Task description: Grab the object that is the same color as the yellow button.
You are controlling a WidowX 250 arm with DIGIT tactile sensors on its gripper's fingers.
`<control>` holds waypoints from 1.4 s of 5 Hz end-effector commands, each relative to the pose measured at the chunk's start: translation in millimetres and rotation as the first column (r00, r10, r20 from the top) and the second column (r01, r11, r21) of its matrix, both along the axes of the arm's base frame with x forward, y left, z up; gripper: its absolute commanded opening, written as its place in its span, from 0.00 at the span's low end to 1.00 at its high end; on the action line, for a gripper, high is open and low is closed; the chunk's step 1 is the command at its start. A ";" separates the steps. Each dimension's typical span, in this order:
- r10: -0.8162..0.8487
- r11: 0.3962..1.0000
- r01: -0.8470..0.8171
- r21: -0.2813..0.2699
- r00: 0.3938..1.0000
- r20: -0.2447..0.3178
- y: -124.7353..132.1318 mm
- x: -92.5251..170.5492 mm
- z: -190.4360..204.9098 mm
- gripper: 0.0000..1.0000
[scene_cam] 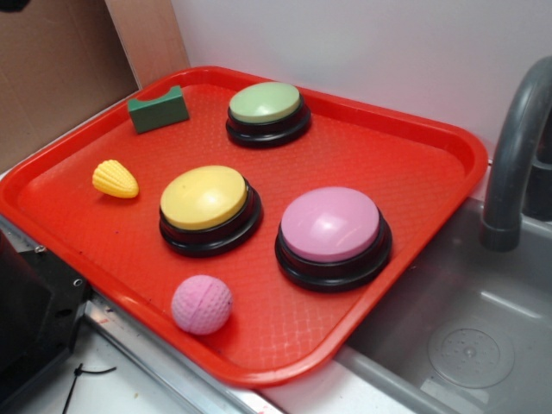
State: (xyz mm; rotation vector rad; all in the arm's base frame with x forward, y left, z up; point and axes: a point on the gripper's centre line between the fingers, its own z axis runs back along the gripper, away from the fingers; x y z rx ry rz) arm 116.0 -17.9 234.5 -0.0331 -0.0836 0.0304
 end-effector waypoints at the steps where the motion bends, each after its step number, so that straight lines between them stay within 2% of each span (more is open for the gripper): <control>1: 0.000 1.000 0.000 0.000 1.000 0.000 0.0 0.0 0.0 1.00; 2: 0.140 0.989 -0.138 -0.052 0.990 0.035 11.6 1.9 -5.2 1.00; 3: 0.358 0.932 -0.350 -0.097 0.930 0.087 25.4 7.6 -17.0 1.00; 4: 0.568 0.822 -0.554 -0.135 0.817 0.104 42.5 16.1 -34.6 1.00; 5: 0.723 0.690 -0.711 -0.134 0.684 0.091 61.3 29.7 -59.3 1.00; 6: 0.785 0.619 -0.776 -0.120 0.612 0.091 69.2 37.8 -80.1 1.00; 7: 0.859 0.510 -0.852 -0.117 0.498 0.121 75.5 46.9 -106.4 1.00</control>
